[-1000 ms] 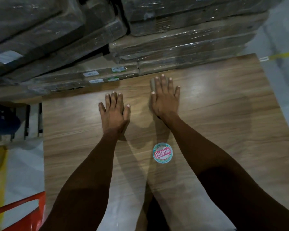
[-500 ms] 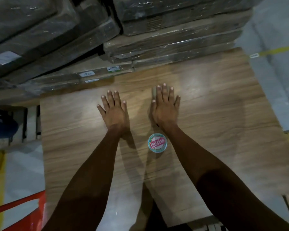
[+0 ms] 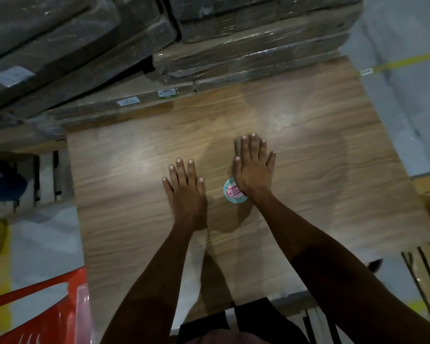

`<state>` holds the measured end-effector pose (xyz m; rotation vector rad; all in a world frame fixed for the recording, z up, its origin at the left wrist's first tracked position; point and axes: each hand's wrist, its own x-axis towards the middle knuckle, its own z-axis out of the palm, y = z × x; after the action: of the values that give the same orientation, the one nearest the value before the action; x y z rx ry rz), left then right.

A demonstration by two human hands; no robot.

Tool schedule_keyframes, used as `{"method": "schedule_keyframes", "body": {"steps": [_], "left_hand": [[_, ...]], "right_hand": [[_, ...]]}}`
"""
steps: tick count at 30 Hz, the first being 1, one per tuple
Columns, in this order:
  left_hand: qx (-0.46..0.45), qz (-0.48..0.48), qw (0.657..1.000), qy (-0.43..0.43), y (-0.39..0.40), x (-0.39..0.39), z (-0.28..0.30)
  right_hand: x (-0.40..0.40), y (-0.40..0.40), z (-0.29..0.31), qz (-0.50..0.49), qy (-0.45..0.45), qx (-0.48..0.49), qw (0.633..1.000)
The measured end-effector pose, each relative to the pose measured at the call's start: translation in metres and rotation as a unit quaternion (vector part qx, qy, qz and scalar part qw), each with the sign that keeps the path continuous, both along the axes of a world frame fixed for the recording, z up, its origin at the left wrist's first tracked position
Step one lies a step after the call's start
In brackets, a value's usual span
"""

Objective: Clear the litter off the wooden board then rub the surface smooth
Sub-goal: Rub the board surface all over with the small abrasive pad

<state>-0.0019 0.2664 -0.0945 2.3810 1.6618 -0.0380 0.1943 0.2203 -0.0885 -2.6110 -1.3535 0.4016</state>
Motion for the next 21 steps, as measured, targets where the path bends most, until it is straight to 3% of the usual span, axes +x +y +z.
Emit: {"method": "schedule_keyframes", "body": {"steps": [6,14,21], "left_hand": [[-0.032,-0.014,0.999,0.007,-0.023,-0.006,0.007],[-0.028,-0.05,0.998,0.006,-0.055,-0.035,0.006],[-0.016,-0.043,0.998,-0.043,-0.066,-0.039,-0.001]], "right_hand": [[-0.044,-0.03,0.003,0.14,-0.014,-0.009,0.99],[-0.039,-0.052,0.0,-0.012,-0.002,-0.023,1.0],[-0.088,-0.096,-0.002,0.136,-0.015,-0.012,0.991]]}}
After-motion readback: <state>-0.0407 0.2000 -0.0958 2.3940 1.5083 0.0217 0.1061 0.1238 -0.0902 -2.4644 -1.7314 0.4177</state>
